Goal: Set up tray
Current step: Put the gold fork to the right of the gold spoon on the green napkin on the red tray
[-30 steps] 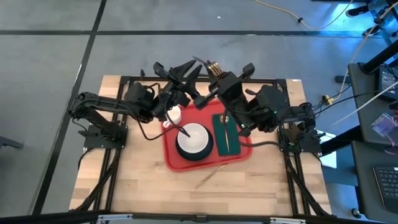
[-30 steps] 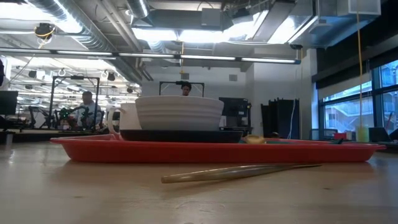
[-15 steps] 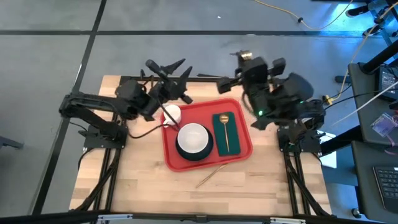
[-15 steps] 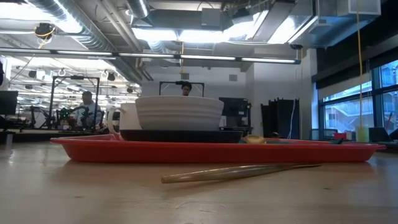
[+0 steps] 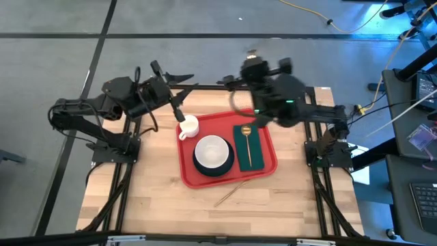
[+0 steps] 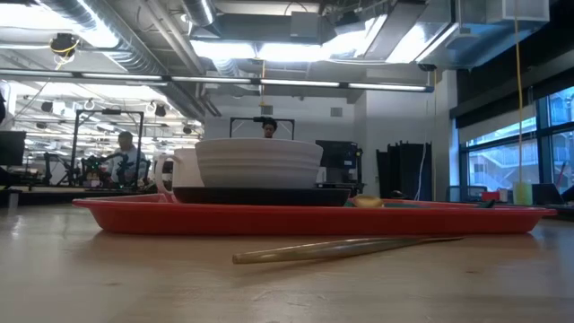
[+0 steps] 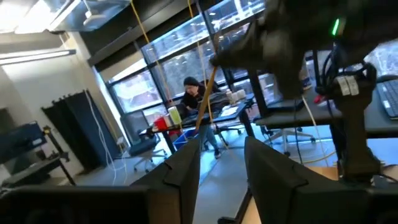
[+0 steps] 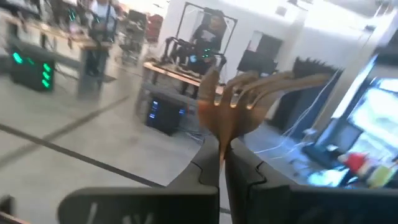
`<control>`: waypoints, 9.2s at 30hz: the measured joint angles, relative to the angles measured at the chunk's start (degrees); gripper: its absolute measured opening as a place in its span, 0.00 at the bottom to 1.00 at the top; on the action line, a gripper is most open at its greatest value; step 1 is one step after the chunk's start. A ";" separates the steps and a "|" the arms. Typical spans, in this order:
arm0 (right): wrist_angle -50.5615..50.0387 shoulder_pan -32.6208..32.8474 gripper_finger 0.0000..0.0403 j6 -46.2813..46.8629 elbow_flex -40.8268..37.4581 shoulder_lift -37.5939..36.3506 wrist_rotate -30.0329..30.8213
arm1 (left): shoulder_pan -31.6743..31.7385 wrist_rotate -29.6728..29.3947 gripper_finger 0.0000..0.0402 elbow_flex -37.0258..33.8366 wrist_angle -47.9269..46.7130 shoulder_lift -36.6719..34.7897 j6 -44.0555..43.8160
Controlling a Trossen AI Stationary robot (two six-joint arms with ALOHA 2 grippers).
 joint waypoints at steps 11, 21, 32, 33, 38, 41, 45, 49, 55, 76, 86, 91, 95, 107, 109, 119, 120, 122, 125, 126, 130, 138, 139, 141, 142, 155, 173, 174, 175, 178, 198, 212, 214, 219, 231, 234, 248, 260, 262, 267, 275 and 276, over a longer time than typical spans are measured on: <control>-2.06 -4.76 0.00 5.49 -13.65 -0.01 -10.68 | -2.38 -4.14 0.26 -0.02 -7.09 -1.13 -6.77; -34.40 -14.83 0.00 49.68 -17.44 -0.11 -44.61 | -4.83 -6.69 0.25 -0.02 -9.95 -1.61 -9.57; -71.90 -26.71 0.01 74.88 -17.44 -0.32 -79.44 | -7.02 -13.96 0.25 -0.02 -19.61 -1.79 -16.60; -75.79 -27.50 0.01 76.41 -17.44 -0.32 -81.44 | -7.02 -13.96 0.25 -0.02 -20.36 -1.79 -17.32; -89.33 -29.72 0.02 80.16 -19.70 -0.47 -89.23 | -7.02 -13.96 0.25 -0.02 -22.77 -1.79 -19.63; -89.04 -30.06 0.02 80.20 -23.77 -0.47 -94.49 | -7.02 -13.51 0.25 -0.02 -23.91 -1.79 -19.97; -83.18 -30.32 0.02 80.44 -31.59 -0.54 -101.47 | -7.02 -13.42 0.25 -0.02 -24.71 -1.79 -20.84; -79.69 -30.34 0.02 81.12 -38.77 -0.54 -105.33 | -7.02 -13.34 0.25 -0.02 -24.96 -1.79 -20.82; -73.53 -31.60 0.02 84.20 -46.99 -1.35 -108.78 | -7.02 -10.89 0.25 -0.02 -25.38 -1.79 -20.82; -60.79 -32.59 0.02 90.37 -58.47 -1.50 -113.83 | -7.02 -10.71 0.25 -0.02 -26.68 -1.79 -20.80; -55.68 -32.59 0.02 92.23 -60.04 -1.46 -107.74 | -7.02 -10.71 0.25 -0.02 -26.67 -1.77 -20.80; -55.68 -32.59 0.02 92.95 -60.04 -1.46 -105.10 | -7.02 -10.72 0.25 -0.02 -26.66 -1.77 -20.81; -55.70 -32.57 0.02 93.26 -60.04 -1.46 -104.96 | -7.02 -10.73 0.25 -0.02 -26.66 -1.77 -20.80; -55.75 -32.48 0.02 93.14 -60.06 -1.44 -100.46 | -7.02 -10.71 0.25 -0.02 -26.66 -1.77 -20.80; -55.75 -32.50 0.02 93.02 -60.06 -1.44 -99.58 | -7.02 -10.71 0.25 -0.02 -26.66 -1.77 -20.80; -55.62 -31.52 0.02 89.40 -60.06 -1.44 -100.12 | -7.02 -10.71 0.25 -0.02 -26.66 -1.77 -20.80; -55.60 -31.24 0.02 88.64 -60.06 -1.44 -100.15 | -7.02 -10.71 0.25 -0.02 -26.66 -1.77 -20.80; -55.22 -30.79 0.02 88.54 -60.06 -1.44 -100.19 | -7.02 -10.71 0.25 -0.02 -26.66 -1.77 -20.80; -54.02 -30.49 0.02 88.56 -60.06 -1.41 -100.30 | -7.02 -10.72 0.25 -0.02 -26.66 -1.74 -20.80; -53.89 -30.51 0.02 88.61 -60.06 -1.41 -100.30 | -7.02 -10.72 0.25 -0.02 -26.66 -1.76 -20.80; -53.96 -30.54 0.02 90.04 -60.06 -1.41 -99.19 | -7.01 -10.71 0.25 -0.02 -26.66 -1.74 -20.80; -53.84 -30.55 0.04 90.10 -60.06 -1.41 -98.99 | -7.00 -10.71 0.25 -0.02 -26.64 -1.74 -20.80; -53.95 -30.54 0.05 90.09 -60.06 -1.39 -98.97 | -7.02 -10.71 0.25 -0.02 -26.65 -1.74 -20.80; -53.96 -30.49 0.07 90.01 -60.06 -1.39 -98.93 | -7.02 -10.73 0.25 -0.02 -26.66 -1.74 -20.80; -53.98 -30.42 0.08 90.08 -60.06 -1.39 -98.89 | -7.02 -10.71 0.25 -0.02 -26.66 -1.74 -20.80; -55.02 -30.42 0.19 90.21 -60.06 -1.39 -98.78 | -6.99 -10.71 0.25 -0.01 -26.66 -1.74 -20.80; -62.09 -25.54 0.18 82.88 -57.59 -1.50 -90.10 | -7.00 -10.93 0.25 -0.02 -28.26 -1.74 -21.29; -62.17 -25.06 0.18 83.46 -57.59 -1.88 -88.82 | -6.99 -10.95 0.25 -0.02 -28.27 -1.74 -21.31; -62.21 -24.44 0.17 83.74 -57.59 -2.50 -87.66 | -6.99 -10.93 0.25 0.00 -28.28 -1.74 -21.33; -61.20 -22.56 0.14 82.70 -58.18 -5.32 -87.00 | -7.01 -10.93 0.25 -0.02 -28.39 -1.74 -21.99; -19.16 -9.07 0.18 95.81 -88.37 -37.51 -70.62 | -6.63 -10.55 0.25 -0.02 -30.83 -1.74 -25.09; -19.93 -9.66 0.38 90.05 -88.39 -27.94 -73.65 | -6.62 -10.51 0.25 -0.02 -30.81 -1.74 -25.44; -19.43 -9.64 0.38 89.54 -88.39 -26.58 -76.77 | -6.62 -10.50 0.25 -0.02 -30.81 -1.74 -25.72; -17.28 -9.66 0.38 94.74 -88.39 -24.63 -78.34 | -6.62 -10.50 0.25 -0.02 -30.81 -1.74 -25.72; -24.11 -10.50 0.38 103.58 -88.39 -24.11 -69.60 | -6.62 -10.49 0.25 -0.02 -30.81 -1.74 -25.80; -24.71 -10.51 0.38 103.40 -88.39 -23.65 -69.69 | -6.62 -10.49 0.25 -0.02 -30.81 -1.74 -25.94; -22.27 -10.88 0.35 103.57 -88.36 -16.78 -73.36 | -6.62 -10.49 0.25 -0.01 -30.81 -1.72 -25.87; -21.13 -10.88 0.12 103.49 -88.26 -16.25 -75.41 | -6.62 -10.50 0.25 -0.02 -30.84 -1.72 -25.70; -21.15 -10.88 0.10 103.46 -88.26 -16.28 -75.41 | -6.62 -10.58 0.25 -0.02 -30.84 -1.72 -25.70; -21.17 -10.88 0.08 103.12 -88.26 -16.28 -75.32 | -6.62 -10.69 0.25 -0.02 -30.84 -1.72 -25.02; -21.21 -10.86 0.08 102.93 -88.30 -16.32 -75.17 | -6.62 -10.71 0.25 -0.02 -30.84 -1.72 -25.10; -21.22 -10.86 0.08 102.93 -88.30 -16.32 -75.17 | -6.62 -10.72 0.25 -0.02 -30.84 -1.72 -25.11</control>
